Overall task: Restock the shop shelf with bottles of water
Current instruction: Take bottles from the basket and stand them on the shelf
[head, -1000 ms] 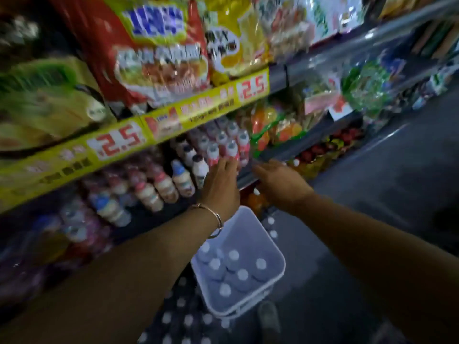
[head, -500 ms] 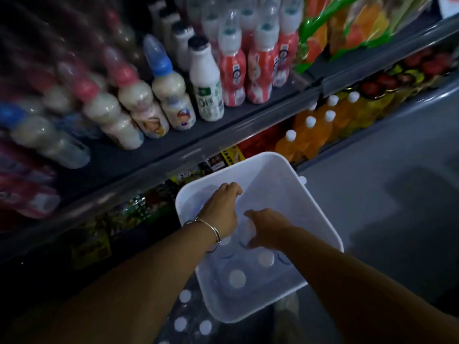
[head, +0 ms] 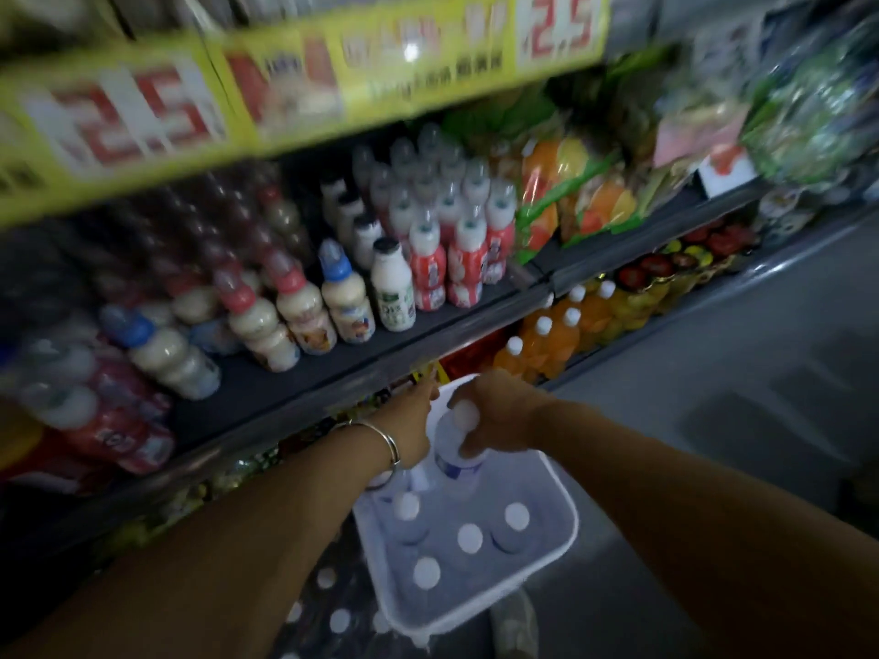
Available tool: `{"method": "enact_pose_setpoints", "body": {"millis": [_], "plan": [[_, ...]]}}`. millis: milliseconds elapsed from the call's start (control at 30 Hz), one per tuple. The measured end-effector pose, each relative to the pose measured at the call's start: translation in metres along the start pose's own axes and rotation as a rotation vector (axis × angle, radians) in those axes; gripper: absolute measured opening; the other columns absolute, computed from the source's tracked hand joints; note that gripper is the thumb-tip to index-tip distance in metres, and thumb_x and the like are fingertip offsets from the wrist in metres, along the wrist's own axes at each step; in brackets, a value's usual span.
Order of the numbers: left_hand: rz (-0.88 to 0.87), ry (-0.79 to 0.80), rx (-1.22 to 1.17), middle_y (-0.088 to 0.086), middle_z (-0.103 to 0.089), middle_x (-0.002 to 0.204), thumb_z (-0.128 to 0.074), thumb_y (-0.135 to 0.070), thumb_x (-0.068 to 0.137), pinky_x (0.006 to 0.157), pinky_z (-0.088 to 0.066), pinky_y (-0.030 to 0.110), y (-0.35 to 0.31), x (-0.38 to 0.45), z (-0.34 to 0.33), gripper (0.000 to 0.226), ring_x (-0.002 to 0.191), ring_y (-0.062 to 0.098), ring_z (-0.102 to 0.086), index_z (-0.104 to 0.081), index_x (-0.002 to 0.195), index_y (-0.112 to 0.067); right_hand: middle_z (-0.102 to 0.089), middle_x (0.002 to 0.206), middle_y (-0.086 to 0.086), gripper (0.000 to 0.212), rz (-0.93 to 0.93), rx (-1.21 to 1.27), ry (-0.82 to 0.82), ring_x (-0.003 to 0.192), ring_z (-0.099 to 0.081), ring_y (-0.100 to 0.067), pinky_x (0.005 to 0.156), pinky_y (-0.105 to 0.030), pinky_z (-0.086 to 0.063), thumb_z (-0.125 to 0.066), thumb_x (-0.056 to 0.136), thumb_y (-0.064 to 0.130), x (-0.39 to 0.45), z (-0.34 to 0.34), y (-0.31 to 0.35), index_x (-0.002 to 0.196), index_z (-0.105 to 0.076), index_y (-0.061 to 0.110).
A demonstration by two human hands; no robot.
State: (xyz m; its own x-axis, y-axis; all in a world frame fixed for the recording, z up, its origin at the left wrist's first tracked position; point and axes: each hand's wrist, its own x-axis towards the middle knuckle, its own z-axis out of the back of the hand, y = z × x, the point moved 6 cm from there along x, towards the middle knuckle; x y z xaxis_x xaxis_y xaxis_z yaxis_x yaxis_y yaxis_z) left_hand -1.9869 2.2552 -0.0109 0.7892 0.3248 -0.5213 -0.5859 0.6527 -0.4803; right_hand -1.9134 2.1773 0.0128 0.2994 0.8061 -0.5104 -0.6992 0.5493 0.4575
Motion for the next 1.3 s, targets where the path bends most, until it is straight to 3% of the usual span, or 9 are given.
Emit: {"method": "enact_pose_setpoints", "body": {"millis": [167, 233, 300, 400, 567, 700, 1000, 1133, 1300], "plan": [[-0.167, -0.01, 0.037, 0.006, -0.057, 0.102, -0.067, -0.004, 0.077, 0.067, -0.04, 0.021, -0.094, -0.08, 0.096, 0.041, 0.089, 0.017, -0.052, -0.05, 0.114, -0.007, -0.064, 0.095, -0.005, 0.034, 0.092, -0.179, -0.027, 0.082, -0.057, -0.019, 0.069, -0.024, -0.045, -0.078, 0.074, 0.027, -0.087, 0.134, 0.08, 0.103, -0.067, 0.013], [-0.255, -0.005, 0.005, 0.012, -0.059, 0.113, -0.07, -0.001, 0.075, 0.078, -0.048, 0.028, -0.135, -0.12, 0.142, 0.045, 0.096, 0.02, -0.055, -0.052, 0.116, -0.004, -0.063, 0.075, -0.001, 0.019, 0.099, -0.134, -0.064, 0.067, -0.058, -0.016, 0.057, -0.021, -0.048, -0.079, 0.072, 0.02, -0.128, 0.191, 0.112, 0.086, -0.067, 0.014], [-0.36, 0.007, -0.032, 0.011, -0.058, 0.121, -0.072, 0.002, 0.075, 0.093, -0.046, 0.033, -0.171, -0.158, 0.188, 0.051, 0.113, 0.025, -0.055, -0.051, 0.121, -0.007, -0.065, 0.078, -0.005, 0.017, 0.108, -0.07, -0.106, 0.076, -0.065, -0.023, 0.068, -0.032, -0.057, -0.079, 0.072, 0.013, -0.174, 0.246, 0.145, 0.087, -0.07, 0.011], [-0.504, -0.049, -0.205, 0.005, -0.06, 0.116, -0.079, 0.0, 0.069, 0.089, -0.049, 0.03, -0.217, -0.216, 0.258, 0.059, 0.106, 0.019, -0.058, -0.051, 0.119, -0.014, -0.066, 0.078, -0.013, 0.013, 0.153, 0.019, -0.19, 0.081, -0.066, -0.032, 0.077, -0.044, -0.057, -0.076, 0.074, 0.002, -0.243, 0.321, 0.195, 0.076, -0.069, 0.013], [-0.629, -0.234, -0.409, 0.006, -0.067, 0.105, -0.085, -0.02, 0.049, 0.085, -0.051, 0.03, -0.28, -0.303, 0.361, 0.064, 0.092, 0.012, -0.06, -0.06, 0.107, -0.017, -0.065, 0.069, -0.012, 0.008, 0.28, 0.138, -0.402, 0.074, -0.063, -0.032, 0.075, -0.043, -0.057, -0.072, 0.076, 0.003, -0.339, 0.424, 0.264, 0.081, -0.066, 0.005], [-0.745, -0.383, -0.465, 0.0, -0.07, 0.099, -0.077, 0.007, 0.065, 0.082, -0.053, 0.023, -0.317, -0.353, 0.426, 0.047, 0.089, 0.009, -0.064, -0.062, 0.103, -0.016, -0.065, 0.065, -0.009, 0.01, 0.383, 0.255, -0.576, 0.067, -0.061, -0.03, 0.067, -0.037, -0.055, -0.07, 0.077, 0.01, -0.387, 0.485, 0.303, 0.083, -0.067, 0.002], [-0.761, -0.767, -0.617, 0.013, -0.067, 0.109, -0.074, -0.016, 0.075, 0.082, -0.057, 0.04, -0.356, -0.42, 0.548, 0.039, 0.094, 0.026, -0.067, -0.055, 0.108, -0.007, -0.053, 0.067, -0.007, 0.026, 0.635, 0.514, -0.895, 0.049, -0.046, -0.014, 0.047, -0.02, -0.04, -0.073, 0.076, 0.032, -0.418, 0.592, 0.372, 0.086, -0.063, 0.01], [-0.741, -0.962, -0.602, 0.007, -0.068, 0.1, -0.082, -0.028, 0.064, 0.069, -0.058, 0.034, -0.358, -0.424, 0.6, 0.058, 0.08, 0.017, -0.069, -0.053, 0.109, -0.009, -0.06, 0.079, -0.006, 0.051, 0.642, 0.435, -0.887, 0.061, -0.055, -0.016, 0.059, -0.027, -0.046, -0.069, 0.075, 0.054, -0.408, 0.616, 0.396, 0.097, -0.065, 0.008], [-0.652, -1.159, -0.494, 0.003, -0.064, 0.102, -0.084, -0.039, 0.059, 0.078, -0.054, 0.034, -0.351, -0.409, 0.644, 0.07, 0.089, 0.015, -0.065, -0.047, 0.112, -0.01, -0.064, 0.07, -0.005, 0.033, 0.713, 0.474, -0.873, 0.054, -0.061, -0.013, 0.047, -0.021, -0.05, -0.078, 0.074, 0.036, -0.376, 0.642, 0.419, 0.081, -0.061, 0.009]]}}
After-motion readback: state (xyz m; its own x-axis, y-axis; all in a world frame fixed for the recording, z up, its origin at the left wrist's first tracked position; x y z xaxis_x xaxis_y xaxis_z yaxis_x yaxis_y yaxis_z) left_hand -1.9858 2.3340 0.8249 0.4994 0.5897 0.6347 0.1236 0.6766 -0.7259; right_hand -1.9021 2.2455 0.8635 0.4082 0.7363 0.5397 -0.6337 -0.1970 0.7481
